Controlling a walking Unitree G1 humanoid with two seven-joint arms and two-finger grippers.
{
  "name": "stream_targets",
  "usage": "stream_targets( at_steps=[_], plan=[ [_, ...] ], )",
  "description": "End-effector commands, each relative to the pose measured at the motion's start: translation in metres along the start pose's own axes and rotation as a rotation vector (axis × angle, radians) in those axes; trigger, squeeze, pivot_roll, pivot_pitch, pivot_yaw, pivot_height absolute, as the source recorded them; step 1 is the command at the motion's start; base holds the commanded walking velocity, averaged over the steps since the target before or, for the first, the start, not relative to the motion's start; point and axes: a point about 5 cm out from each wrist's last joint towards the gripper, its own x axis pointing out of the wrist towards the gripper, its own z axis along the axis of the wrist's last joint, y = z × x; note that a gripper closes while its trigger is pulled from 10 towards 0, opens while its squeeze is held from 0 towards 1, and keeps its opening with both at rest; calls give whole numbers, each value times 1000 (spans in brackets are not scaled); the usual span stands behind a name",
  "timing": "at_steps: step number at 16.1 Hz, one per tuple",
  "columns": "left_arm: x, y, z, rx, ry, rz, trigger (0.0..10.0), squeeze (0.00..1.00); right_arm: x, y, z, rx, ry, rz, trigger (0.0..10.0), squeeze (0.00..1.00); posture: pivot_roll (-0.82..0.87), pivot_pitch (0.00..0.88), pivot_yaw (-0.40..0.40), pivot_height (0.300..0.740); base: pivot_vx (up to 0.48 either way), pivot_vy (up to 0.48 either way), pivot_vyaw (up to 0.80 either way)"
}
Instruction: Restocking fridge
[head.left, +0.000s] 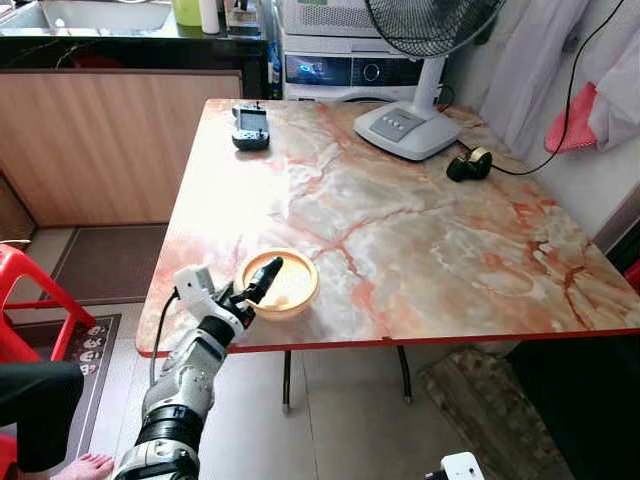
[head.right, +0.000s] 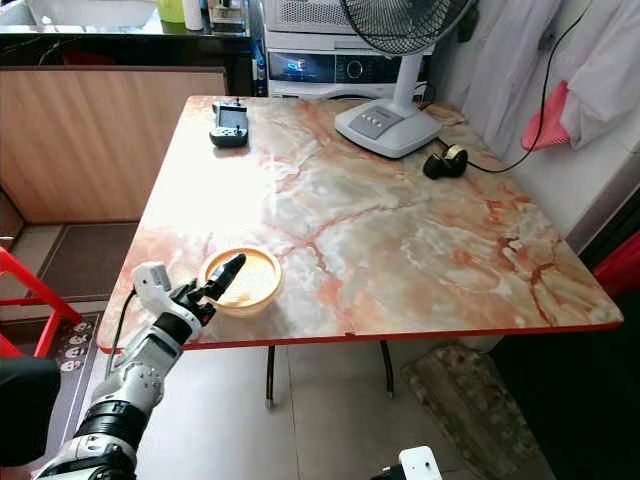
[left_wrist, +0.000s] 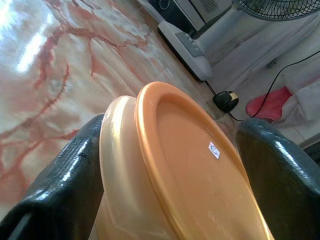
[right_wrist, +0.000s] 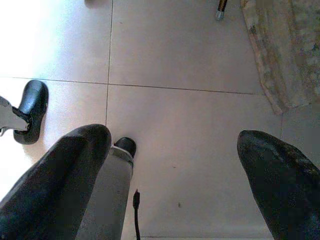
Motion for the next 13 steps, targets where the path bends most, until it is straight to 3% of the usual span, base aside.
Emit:
stream_targets(
  at_steps=[1,2,4,13],
  plan=[
    [4,-3,-2,8,11,-1,4980,0,-1,-4,0,-11,3,-11,10000,0,70,0,-106,740,0,0,0],
    [4,-3,-2,7,11,-1,4941,0,-1,-4,0,-10,3,-11,10000,0,70,0,-106,740,0,0,0],
    [6,-3,-3,9,9,6,0,0,-1,-4,1,-11,3,-11,10000,0,70,0,-106,740,0,0,0],
    [8,-2,-4,16,7,21,0,0,0,-4,1,-11,4,-9,10000,0,64,0,-103,740,0,0,0]
  ],
)
